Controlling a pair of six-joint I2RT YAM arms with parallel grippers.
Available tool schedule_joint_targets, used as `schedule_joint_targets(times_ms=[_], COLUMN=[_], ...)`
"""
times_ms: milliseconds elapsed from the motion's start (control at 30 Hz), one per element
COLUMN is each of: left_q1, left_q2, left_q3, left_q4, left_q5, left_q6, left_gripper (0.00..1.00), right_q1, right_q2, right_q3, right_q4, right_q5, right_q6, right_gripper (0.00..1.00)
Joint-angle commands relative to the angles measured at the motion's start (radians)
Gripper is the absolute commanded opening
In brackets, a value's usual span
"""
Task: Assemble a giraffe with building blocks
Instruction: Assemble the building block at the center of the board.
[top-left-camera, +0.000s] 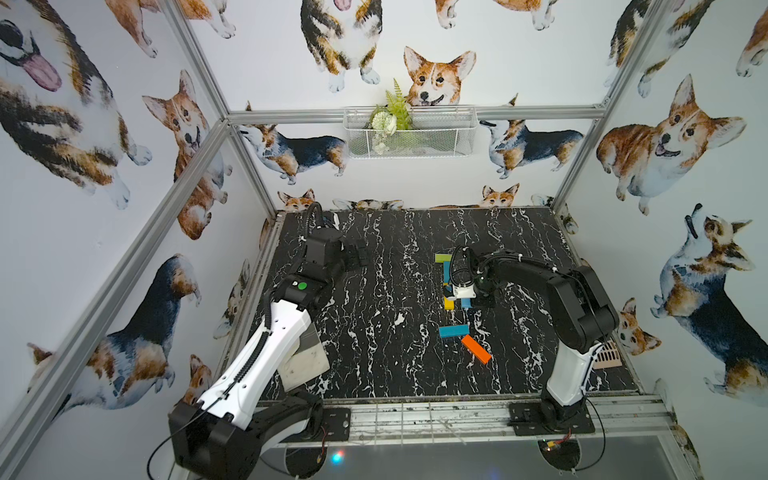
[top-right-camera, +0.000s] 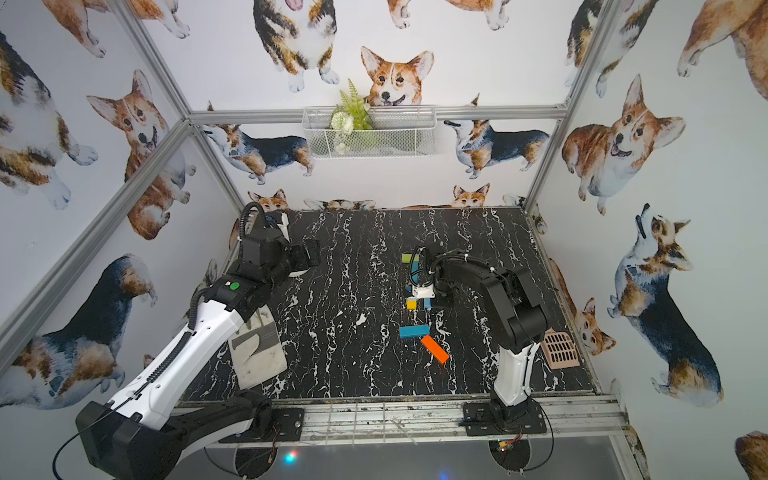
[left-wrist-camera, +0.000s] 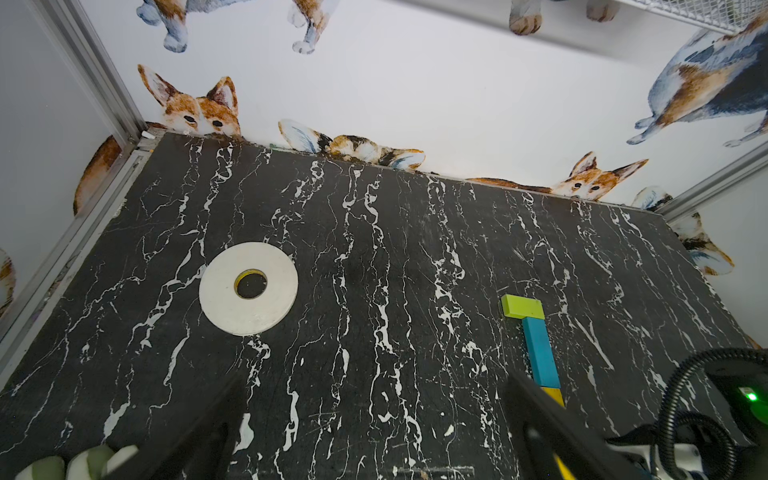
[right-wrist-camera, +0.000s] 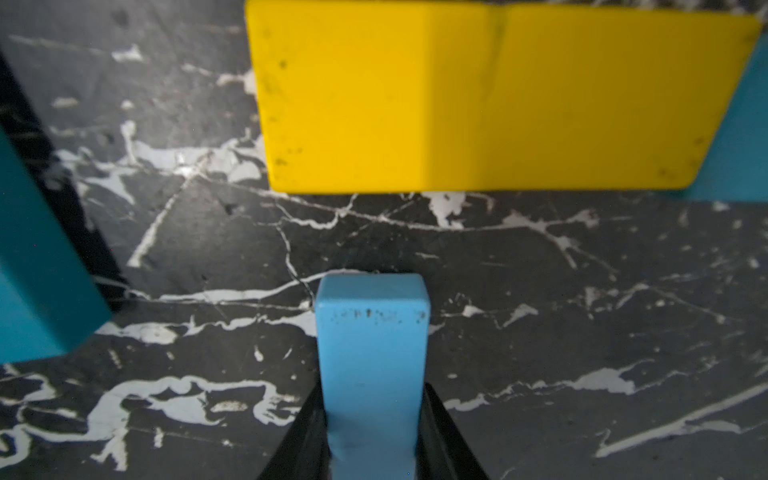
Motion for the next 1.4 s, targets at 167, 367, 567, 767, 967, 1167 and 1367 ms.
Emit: schedule_joint_targets(times_ms=[167, 367, 567, 767, 967, 1167, 1367], left_q1=[0.002, 0.002, 0.002, 0.001, 0.002, 0.001, 0.002], left_q2=[-0.004, -0.004, -0.004, -0.004, -0.006, -0.007, -0.007], left_q3=[0.003, 0.003, 0.003, 0.003, 0.002, 0.002, 0.002], left_q4=[0.027, 0.027, 0.027, 0.027, 0.027, 0.027, 0.027], left_q5=[0.0, -0.003, -0.004, -0.004, -0.007, -0.006, -0.006], left_q6=[-0.001, -0.001, -0.001, -0.001, -0.001, -0.001, -0.001], left_gripper=[1.0, 1.0, 1.0, 1.0, 1.0, 1.0, 1.0], right_q1=[0.007, 0.007, 0.012, 0.022, 0.03, 0.034, 0.041], right_q2=[0.003, 0.008, 0.016, 0.027, 0.033, 0.039, 0.042], right_q3=[-0.002, 0.013, 0.015, 0.019, 0.023, 0.025, 0.034], right_q4=[0.029, 0.019, 0.015, 0.017, 0.021, 0.027, 0.023], right_q5=[-0.08, -0.099, -0.117, -0.117, -0.115, -0.114, -0.12], right_q6=[0.008, 0.015, 0.025, 0.033, 0.04, 0.046, 0.049], right_gripper=[0.59, 0.55, 0.45, 0.41, 0.34, 0.34, 0.36])
